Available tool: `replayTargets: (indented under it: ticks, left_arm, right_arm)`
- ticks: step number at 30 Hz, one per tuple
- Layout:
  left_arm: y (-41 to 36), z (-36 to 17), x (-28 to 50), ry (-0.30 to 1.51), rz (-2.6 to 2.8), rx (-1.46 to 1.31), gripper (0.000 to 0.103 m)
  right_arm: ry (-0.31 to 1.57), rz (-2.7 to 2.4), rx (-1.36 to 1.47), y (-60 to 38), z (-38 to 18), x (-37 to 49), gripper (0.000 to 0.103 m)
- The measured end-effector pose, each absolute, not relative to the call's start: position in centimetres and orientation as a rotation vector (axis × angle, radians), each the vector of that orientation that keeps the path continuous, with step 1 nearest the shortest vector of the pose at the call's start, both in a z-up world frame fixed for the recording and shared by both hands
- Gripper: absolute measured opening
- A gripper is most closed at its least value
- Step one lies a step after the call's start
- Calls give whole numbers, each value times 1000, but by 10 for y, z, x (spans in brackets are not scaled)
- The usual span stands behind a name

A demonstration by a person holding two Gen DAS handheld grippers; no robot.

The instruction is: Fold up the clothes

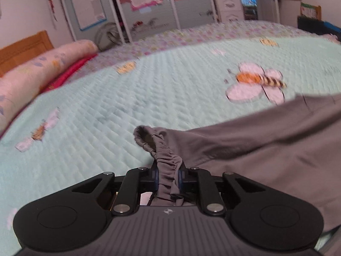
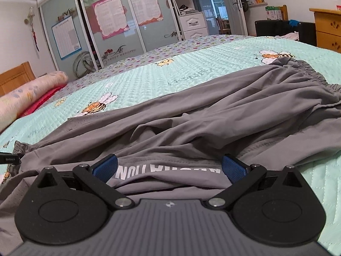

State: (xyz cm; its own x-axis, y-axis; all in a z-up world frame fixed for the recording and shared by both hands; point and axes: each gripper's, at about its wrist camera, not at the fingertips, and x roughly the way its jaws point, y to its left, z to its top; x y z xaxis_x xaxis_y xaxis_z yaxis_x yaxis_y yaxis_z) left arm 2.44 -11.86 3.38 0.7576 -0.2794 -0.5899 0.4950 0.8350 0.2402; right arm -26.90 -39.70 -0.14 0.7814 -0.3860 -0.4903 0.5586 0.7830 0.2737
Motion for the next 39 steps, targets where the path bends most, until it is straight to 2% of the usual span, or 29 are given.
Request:
replayTargets:
  ticks: [6, 17, 23, 28, 31, 36, 39]
  left_arm:
    - [-107, 67, 41, 478, -398, 382, 16]
    - [-122, 79, 101, 423, -233, 483, 16]
    - [-113, 63, 136, 507, -102, 464, 16]
    - [-99, 37, 157, 665, -27, 366, 31]
    - [-59, 35, 146, 730, -24, 129, 40]
    - [-8, 47, 81, 761, -99, -58, 45]
    - [9, 57, 27, 755, -194, -57, 46]
  right_arm:
    - [433, -529, 419, -395, -1, -269, 103]
    - [417, -512, 438, -396, -2, -274, 103]
    - [373, -462, 507, -403, -3, -280, 103]
    - [376, -449, 507, -403, -3, -281, 103]
    - [361, -437, 534, -405, -5, -283, 103]
    - [315, -402, 603, -412, -6, -292, 103]
    - [273, -372, 660, -417, -7, -301, 102]
